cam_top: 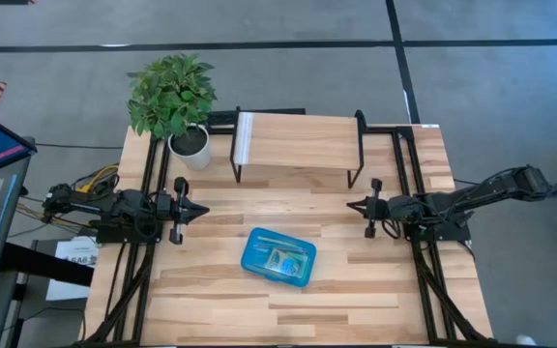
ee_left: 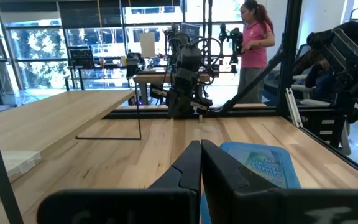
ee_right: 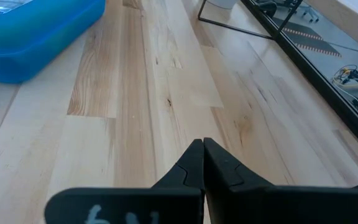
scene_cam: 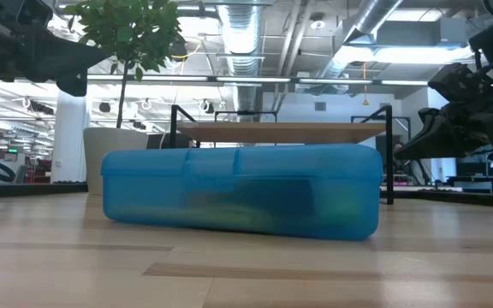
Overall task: Pack school essentials
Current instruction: Return to Home Position
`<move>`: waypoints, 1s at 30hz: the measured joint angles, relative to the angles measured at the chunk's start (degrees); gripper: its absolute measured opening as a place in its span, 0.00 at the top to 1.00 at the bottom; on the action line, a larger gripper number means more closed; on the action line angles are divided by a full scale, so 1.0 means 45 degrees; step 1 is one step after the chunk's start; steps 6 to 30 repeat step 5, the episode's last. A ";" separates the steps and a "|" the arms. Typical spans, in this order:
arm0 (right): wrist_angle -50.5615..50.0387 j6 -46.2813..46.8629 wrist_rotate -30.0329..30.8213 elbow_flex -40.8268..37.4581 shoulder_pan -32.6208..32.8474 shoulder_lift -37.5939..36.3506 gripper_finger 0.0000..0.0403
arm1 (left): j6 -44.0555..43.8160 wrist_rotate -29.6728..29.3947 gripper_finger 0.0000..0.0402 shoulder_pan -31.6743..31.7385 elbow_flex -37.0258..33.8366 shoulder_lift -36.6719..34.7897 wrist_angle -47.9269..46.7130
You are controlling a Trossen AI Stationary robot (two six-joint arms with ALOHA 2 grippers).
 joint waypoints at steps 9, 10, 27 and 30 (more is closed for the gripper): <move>0.0000 0.0000 -0.0005 0.0000 0.0000 0.0000 0.96 | 0.0000 0.0003 1.00 0.0000 -0.0002 0.0000 -0.0001; 0.0000 0.0000 -0.0005 0.0000 0.0000 0.0000 0.96 | 0.0000 0.0003 1.00 0.0000 -0.0002 0.0000 -0.0001; 0.0000 0.0000 -0.0005 0.0000 0.0000 0.0000 0.96 | 0.0000 0.0003 1.00 0.0000 -0.0002 0.0000 -0.0001; 0.0000 0.0000 -0.0005 0.0000 0.0000 0.0000 0.96 | 0.0000 0.0003 1.00 0.0000 -0.0002 0.0000 -0.0001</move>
